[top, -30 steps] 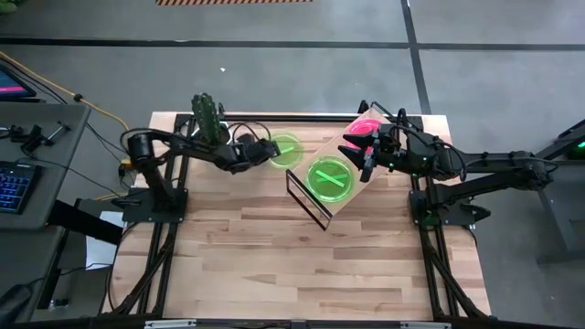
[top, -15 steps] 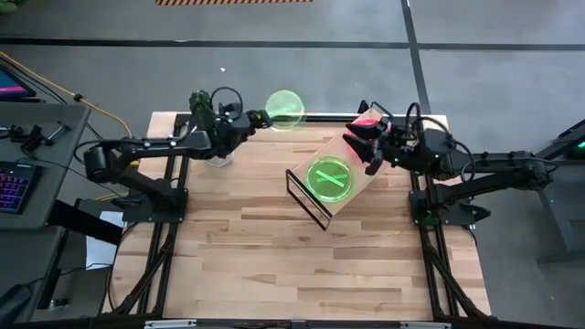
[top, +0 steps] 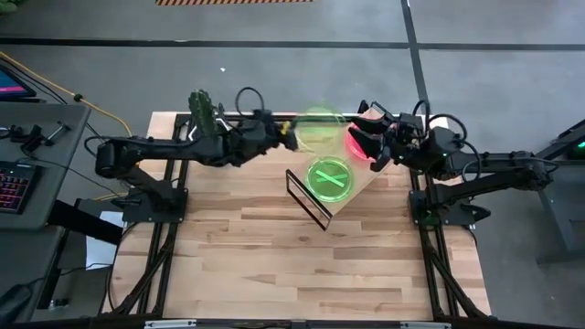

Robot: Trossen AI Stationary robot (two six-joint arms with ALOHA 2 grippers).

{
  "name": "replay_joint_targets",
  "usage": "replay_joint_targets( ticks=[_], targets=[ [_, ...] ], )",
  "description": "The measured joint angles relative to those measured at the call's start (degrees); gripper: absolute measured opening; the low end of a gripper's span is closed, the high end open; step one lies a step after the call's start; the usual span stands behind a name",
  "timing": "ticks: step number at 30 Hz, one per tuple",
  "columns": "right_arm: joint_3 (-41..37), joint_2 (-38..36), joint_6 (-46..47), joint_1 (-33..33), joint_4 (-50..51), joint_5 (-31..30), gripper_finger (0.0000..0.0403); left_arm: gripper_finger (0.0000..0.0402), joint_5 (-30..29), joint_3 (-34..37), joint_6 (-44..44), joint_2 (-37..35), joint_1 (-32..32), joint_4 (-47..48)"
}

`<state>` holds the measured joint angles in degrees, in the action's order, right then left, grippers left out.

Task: Place and stack plates onto a shelf
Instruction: Stack the green plate on the top of the green plates

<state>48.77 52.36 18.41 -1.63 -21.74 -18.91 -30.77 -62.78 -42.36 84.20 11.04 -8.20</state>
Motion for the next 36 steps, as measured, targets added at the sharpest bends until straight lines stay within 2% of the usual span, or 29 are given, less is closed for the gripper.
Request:
replay_joint_targets(
  ticks=[4,9,14,23,32,36],
  targets=[
    [0.0,-0.06,-0.85,0.0,-3.63,-0.01,0.0204,0.0,2.3,-8.44,6.01,4.83,-3.1,5.57],
    [0.0,-0.33,-0.98,0.01,-4.64,0.01,0.0204,0.0,5.43,-18.92,13.66,11.91,-5.58,18.6],
    [0.0,-0.82,-2.85,0.0,-4.25,0.01,0.0204,0.0,9.54,-24.83,19.05,17.51,-6.7,22.46],
    [0.01,-1.46,-3.48,0.0,-3.84,0.01,0.0204,0.0,6.48,-25.67,20.62,19.22,-6.13,25.75],
    [0.0,-1.46,-3.49,0.0,-2.31,0.01,0.0204,0.0,7.56,-25.54,20.8,18.23,-7.14,33.85],
    [0.02,-1.44,-3.49,0.0,-1.17,0.01,0.0204,0.0,7.54,-25.69,23.25,17.89,-7.36,33.58]
  ],
)
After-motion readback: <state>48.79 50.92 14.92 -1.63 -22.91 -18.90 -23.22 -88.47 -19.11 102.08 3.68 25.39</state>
